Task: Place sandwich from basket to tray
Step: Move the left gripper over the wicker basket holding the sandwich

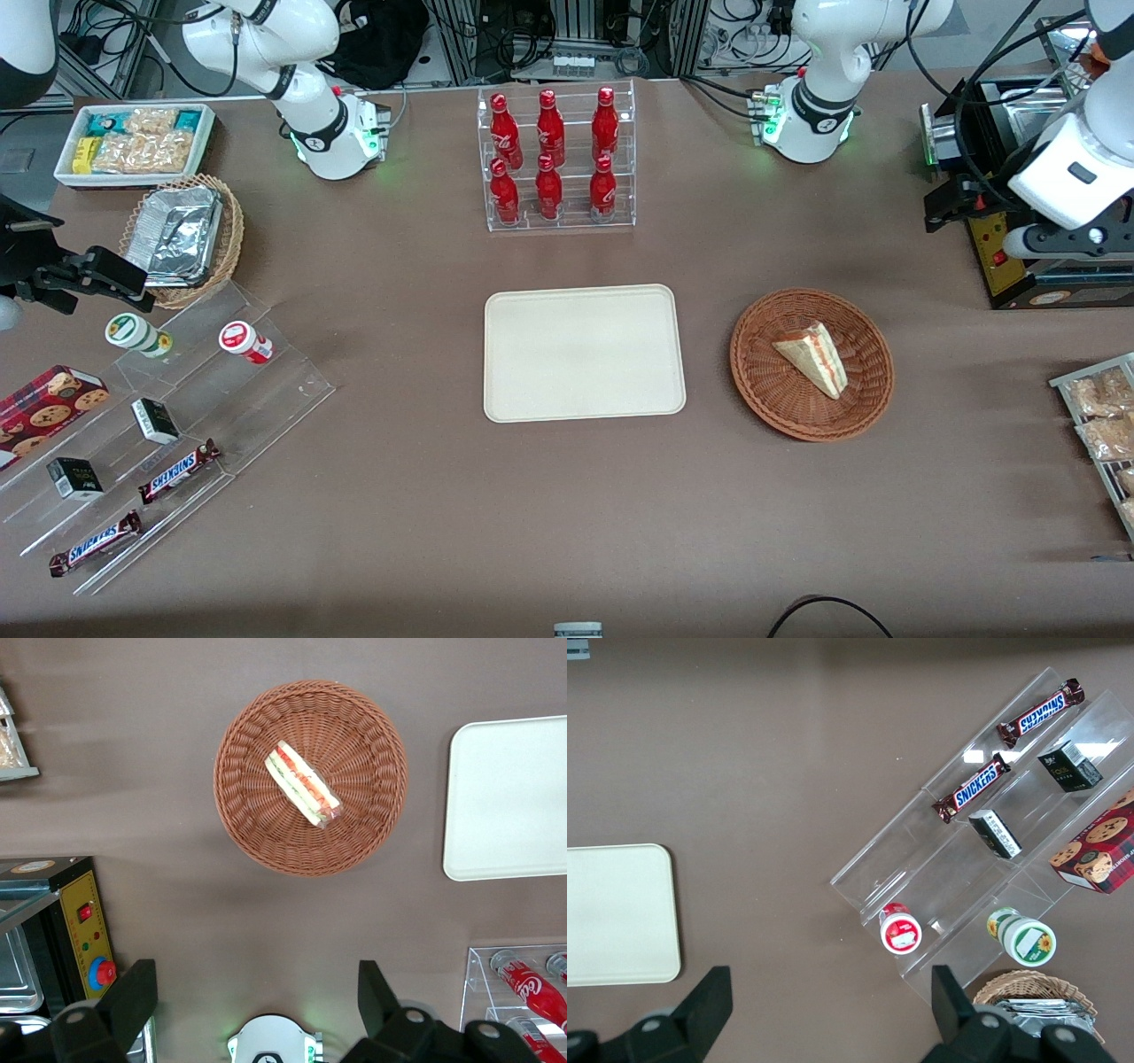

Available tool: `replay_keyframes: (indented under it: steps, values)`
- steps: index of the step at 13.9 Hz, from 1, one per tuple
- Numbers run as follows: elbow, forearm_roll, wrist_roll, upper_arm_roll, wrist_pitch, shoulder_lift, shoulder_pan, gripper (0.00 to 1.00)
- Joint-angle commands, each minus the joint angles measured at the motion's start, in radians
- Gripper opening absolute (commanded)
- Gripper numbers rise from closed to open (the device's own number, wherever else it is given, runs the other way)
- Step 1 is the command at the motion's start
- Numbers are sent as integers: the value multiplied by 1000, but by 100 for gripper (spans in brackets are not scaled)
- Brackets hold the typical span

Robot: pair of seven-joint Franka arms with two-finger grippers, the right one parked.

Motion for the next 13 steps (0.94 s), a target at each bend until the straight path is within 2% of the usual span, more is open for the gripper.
replay_keyframes:
  steps: [1, 6, 13]
  values:
    - [14, 9, -4, -12, -8, 10, 7, 100]
    - [-95, 10, -1, -12, 49, 23, 6, 100]
    - [-455, 12, -4, -20, 440, -2, 4, 100]
